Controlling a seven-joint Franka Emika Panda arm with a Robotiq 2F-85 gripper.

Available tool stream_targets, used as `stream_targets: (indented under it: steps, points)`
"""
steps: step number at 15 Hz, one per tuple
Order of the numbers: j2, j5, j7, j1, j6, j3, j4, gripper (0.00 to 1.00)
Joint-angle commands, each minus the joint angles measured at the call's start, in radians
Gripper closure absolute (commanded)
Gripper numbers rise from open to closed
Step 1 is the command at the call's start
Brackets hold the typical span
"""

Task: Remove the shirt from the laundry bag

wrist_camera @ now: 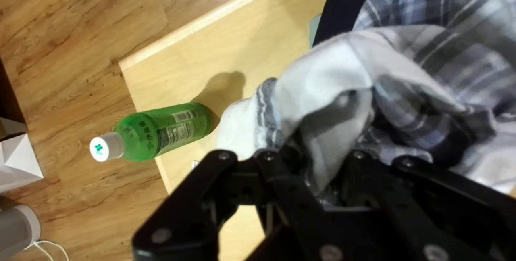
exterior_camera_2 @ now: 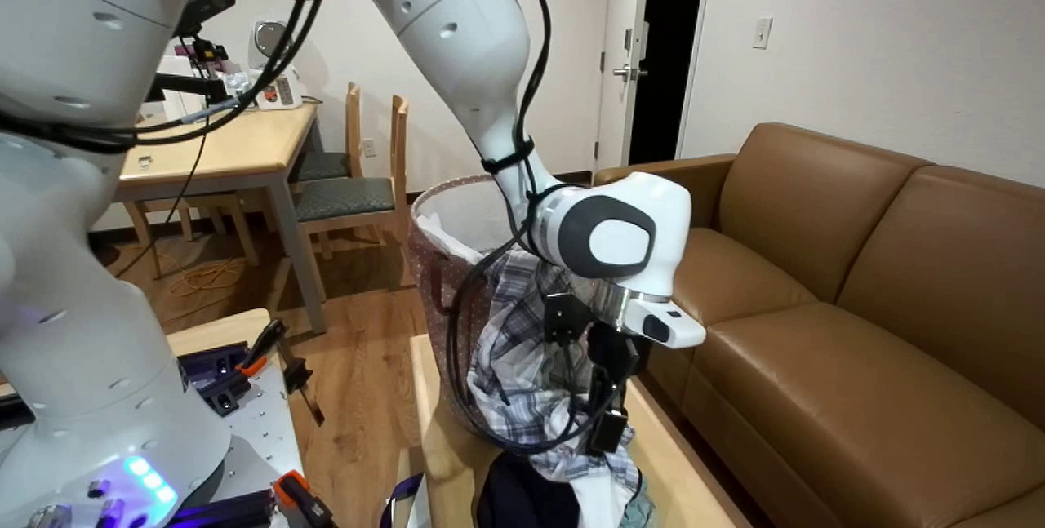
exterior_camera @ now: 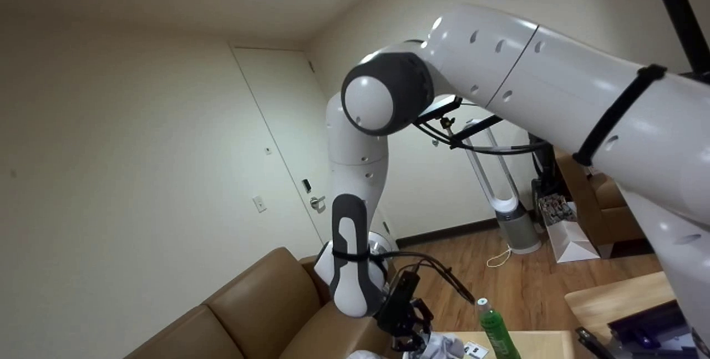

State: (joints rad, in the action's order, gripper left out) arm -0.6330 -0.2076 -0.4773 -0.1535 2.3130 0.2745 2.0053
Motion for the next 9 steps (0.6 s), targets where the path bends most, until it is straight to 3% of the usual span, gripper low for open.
stream_targets:
  steps: [1,3,9]
  points:
    - [-0.054,0.050,0.177,-0.088,-0.131,0.026,-0.191,0.58]
    - [-0.039,0.070,0.311,-0.156,-0.200,0.022,-0.265,0.46]
    - [-0.030,0.114,0.759,-0.462,-0.449,-0.113,-0.583,0.08]
